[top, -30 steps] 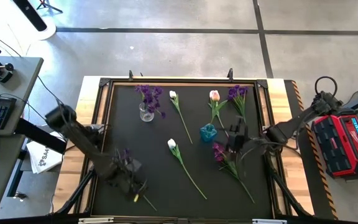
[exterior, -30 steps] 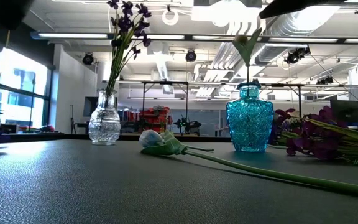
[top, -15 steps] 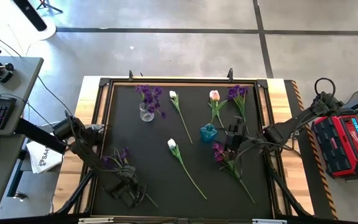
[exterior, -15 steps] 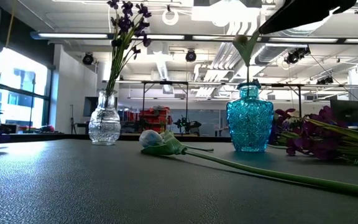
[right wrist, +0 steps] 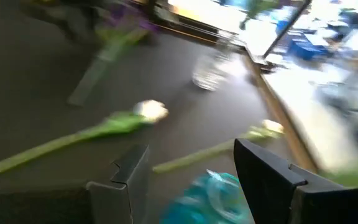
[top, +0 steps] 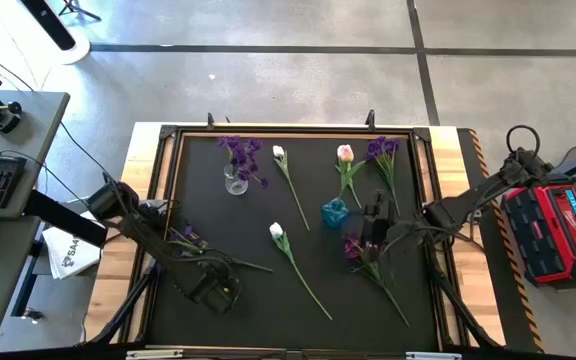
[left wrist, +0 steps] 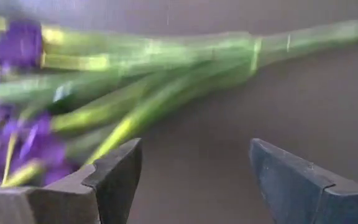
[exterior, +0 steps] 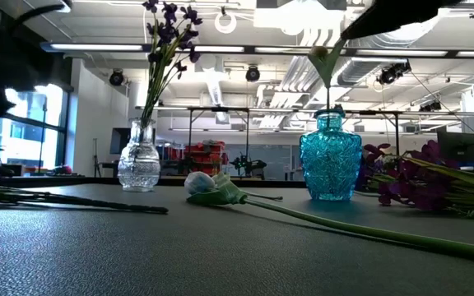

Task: Sort flowers into vase by color
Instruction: Put the bottom purple flowers into the transparent vase

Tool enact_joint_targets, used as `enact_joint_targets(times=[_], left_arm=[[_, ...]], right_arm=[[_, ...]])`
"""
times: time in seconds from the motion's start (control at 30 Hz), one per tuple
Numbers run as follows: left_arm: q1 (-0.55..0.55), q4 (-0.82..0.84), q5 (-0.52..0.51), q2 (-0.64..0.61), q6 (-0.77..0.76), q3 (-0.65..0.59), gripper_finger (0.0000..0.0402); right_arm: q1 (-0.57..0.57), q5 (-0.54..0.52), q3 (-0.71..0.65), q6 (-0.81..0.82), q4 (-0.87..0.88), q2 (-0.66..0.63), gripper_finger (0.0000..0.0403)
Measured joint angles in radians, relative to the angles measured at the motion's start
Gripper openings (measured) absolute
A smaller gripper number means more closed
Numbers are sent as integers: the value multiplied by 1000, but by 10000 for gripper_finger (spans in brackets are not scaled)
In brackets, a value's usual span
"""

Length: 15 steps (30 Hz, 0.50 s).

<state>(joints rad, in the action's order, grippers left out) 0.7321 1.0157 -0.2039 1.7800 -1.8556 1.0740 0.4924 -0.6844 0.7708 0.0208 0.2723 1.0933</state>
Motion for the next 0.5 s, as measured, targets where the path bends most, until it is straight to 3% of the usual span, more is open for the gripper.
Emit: enact_joint_targets(times=[0.17,0.37,0.5], left_arm=[[63,-20,104,-63,1,0,279],[138,-32,112,-86,-41,1,275],[141,-25,41,-48,1,0,259]], right_arm=[[-60,334,0,-91,-191,89,192],[-118,517,0,-71,-375,291,192],[-141,578,9,2,-526,415,192]])
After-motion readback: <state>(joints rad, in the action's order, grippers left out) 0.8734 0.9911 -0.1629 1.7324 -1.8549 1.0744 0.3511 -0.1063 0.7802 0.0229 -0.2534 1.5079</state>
